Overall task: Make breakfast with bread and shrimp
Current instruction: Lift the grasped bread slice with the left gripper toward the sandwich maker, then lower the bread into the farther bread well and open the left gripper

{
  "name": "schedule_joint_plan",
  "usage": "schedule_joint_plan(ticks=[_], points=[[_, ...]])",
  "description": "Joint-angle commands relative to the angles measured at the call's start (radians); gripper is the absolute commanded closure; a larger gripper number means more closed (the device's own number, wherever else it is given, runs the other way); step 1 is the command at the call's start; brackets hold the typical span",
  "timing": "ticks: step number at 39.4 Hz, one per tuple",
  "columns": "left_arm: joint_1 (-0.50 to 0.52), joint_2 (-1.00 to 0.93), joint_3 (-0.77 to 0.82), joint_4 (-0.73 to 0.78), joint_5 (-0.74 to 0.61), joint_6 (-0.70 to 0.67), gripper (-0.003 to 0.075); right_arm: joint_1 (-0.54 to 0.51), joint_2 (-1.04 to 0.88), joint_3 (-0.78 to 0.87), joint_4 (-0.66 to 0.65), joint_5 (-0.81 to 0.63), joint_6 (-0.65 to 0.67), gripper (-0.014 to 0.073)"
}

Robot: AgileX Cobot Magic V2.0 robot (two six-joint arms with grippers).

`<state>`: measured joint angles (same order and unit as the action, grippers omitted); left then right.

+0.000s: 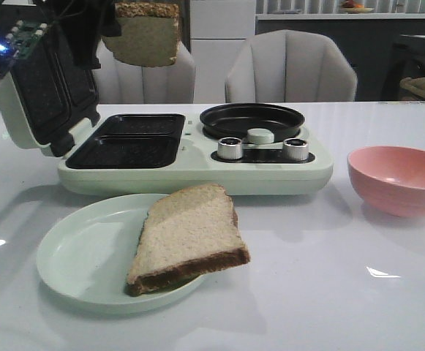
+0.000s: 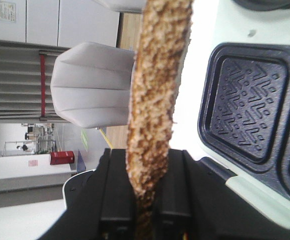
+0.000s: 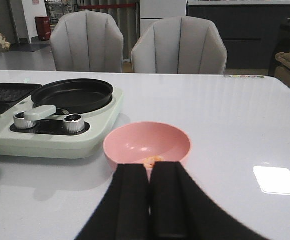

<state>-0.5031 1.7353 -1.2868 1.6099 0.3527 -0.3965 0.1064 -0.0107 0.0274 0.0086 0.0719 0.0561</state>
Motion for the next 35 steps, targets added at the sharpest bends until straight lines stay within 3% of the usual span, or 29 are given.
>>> schedule_joint_plan(ticks=[1,17,35], points=[[0.032,0.006,-0.079,0.030,-0.017,-0.013,0.0608,-0.002,-0.021,-0.017,-0.009,-0.079,-0.004,0.0437],[0.109,0.166,-0.178,0.030,-0.187,-0.013,0.0608,-0.002,-0.021,-0.017,-0.009,-0.079,-0.004,0.0437],[0.119,0.260,-0.192,0.030,-0.175,-0.018,0.0608,-0.002,-0.021,-0.017,-0.009,-0.079,-0.004,0.0437]])
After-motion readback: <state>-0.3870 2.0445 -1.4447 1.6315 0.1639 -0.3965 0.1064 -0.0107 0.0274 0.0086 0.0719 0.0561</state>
